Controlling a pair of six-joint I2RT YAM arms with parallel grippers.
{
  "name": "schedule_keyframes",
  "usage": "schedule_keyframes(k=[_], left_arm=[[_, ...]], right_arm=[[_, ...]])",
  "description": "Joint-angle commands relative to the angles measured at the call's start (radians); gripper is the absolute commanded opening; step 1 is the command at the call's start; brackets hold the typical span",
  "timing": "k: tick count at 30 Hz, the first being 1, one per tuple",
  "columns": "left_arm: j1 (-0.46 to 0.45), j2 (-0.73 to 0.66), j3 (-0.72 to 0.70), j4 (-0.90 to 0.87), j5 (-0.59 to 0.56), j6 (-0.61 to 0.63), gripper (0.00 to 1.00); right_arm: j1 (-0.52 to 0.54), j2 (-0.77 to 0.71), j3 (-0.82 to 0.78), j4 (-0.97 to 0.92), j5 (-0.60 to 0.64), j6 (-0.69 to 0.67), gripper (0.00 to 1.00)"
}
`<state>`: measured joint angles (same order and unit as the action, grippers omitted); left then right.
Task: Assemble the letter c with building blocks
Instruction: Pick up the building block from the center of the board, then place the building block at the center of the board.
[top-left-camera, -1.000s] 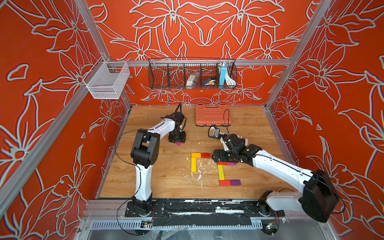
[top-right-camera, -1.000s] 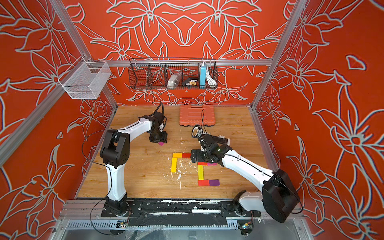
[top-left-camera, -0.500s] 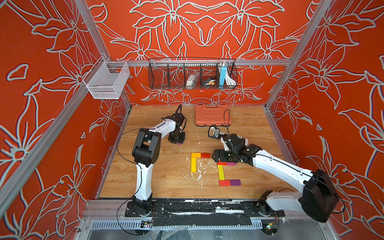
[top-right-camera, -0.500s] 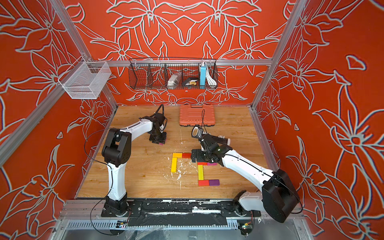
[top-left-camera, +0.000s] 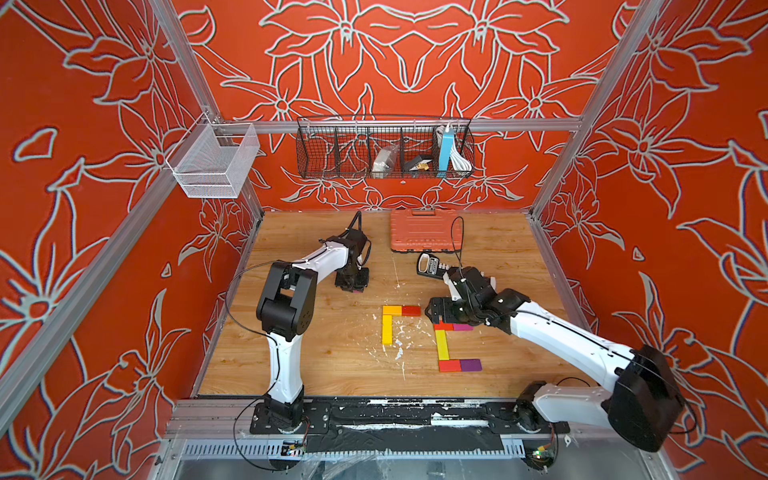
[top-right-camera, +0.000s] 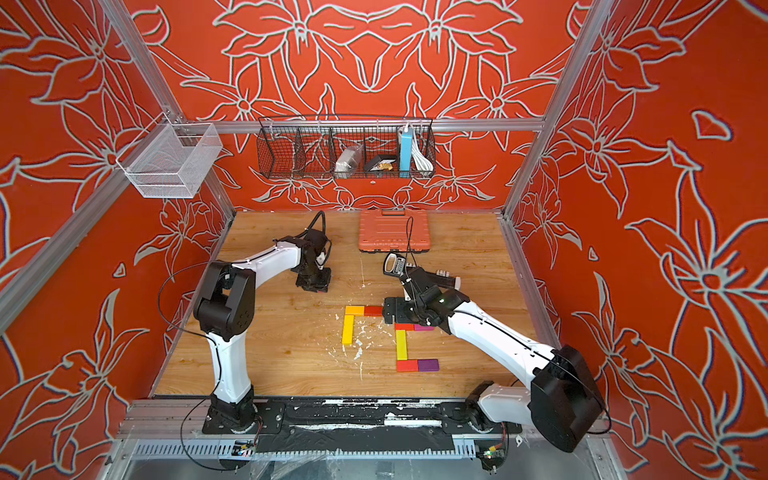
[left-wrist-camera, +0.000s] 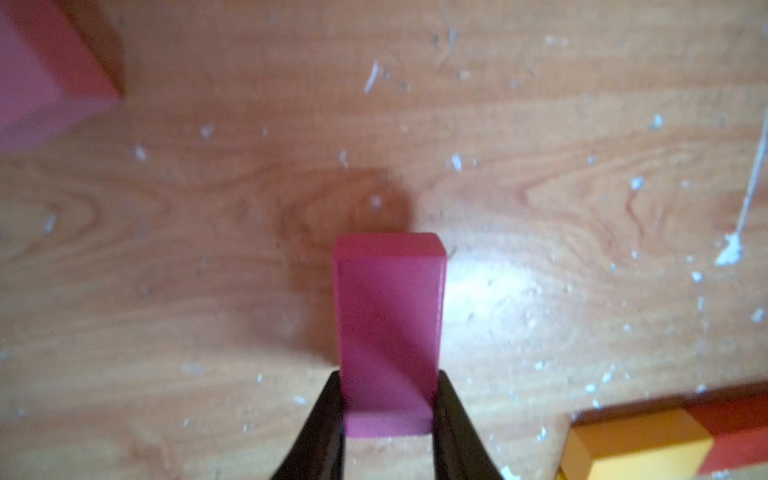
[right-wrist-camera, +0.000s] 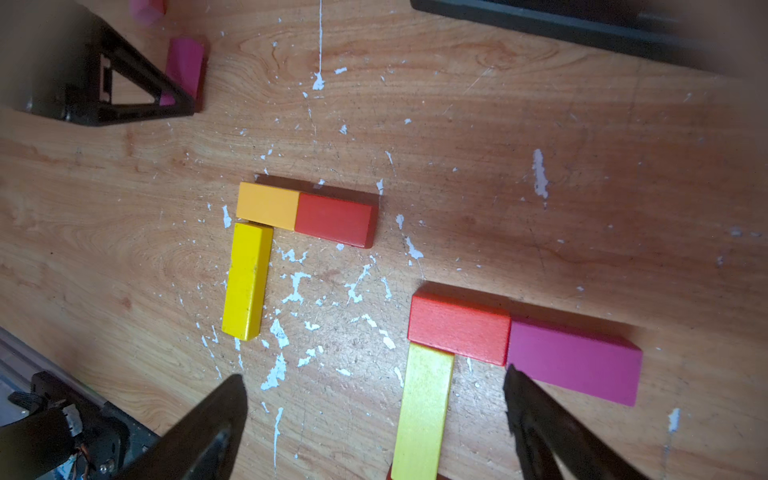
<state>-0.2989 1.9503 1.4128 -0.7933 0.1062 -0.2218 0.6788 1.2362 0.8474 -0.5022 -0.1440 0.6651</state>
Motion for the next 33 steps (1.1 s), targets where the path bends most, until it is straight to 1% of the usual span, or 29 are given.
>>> schedule_keyframes(k=[1,4,9,13,16,18,20,26,29,33], left_arm=[[-0.056,-0.148,-0.081,-0.024,0.024,-0.016,0.27],[-0.128,-0.268,-0.183,-0.024,0.021,-0.040,0.27],[-0.282,-0.463,-0.345,-0.020,0.011,-0.097,0.27],[-0.394,-0.573,-0.442,0.006,0.009,-0.151,0.27],[-0.456,-0.626,-0.504,0.052,0.024,-0.195,0.27],[-0.497,-0.636,-0.531,0.090,0.033,-0.209,0.27],[-0.538,-0.618,-0.539,0.115,0.043,-0.206,0.27],[-0.663,-0.506,-0.536,0.158,0.005,-0.164,0.27],[-0.690,-0.465,-0.546,0.183,0.004,-0.158,0.27],[-0.693,-0.422,-0.560,0.225,0.021,-0.158,0.27]], right_arm=[[-0.004,-0.054,-0.027,-0.042,-0.006,0.005,0.98],[-0.004,-0.093,-0.045,-0.054,-0.013,0.010,0.99],[-0.004,-0.157,-0.063,-0.102,-0.029,0.019,0.99],[-0.004,-0.209,-0.050,-0.158,-0.035,0.020,0.98],[-0.004,-0.230,-0.014,-0.225,-0.026,0.008,0.97],[-0.005,-0.231,0.020,-0.278,-0.020,-0.008,0.98],[-0.005,-0.230,0.045,-0.313,-0.011,-0.027,0.98],[-0.007,-0.208,0.054,-0.309,-0.031,-0.051,0.98],[-0.007,-0.207,0.029,-0.287,-0.040,-0.044,0.98],[-0.007,-0.214,-0.014,-0.259,-0.037,-0.026,0.98]])
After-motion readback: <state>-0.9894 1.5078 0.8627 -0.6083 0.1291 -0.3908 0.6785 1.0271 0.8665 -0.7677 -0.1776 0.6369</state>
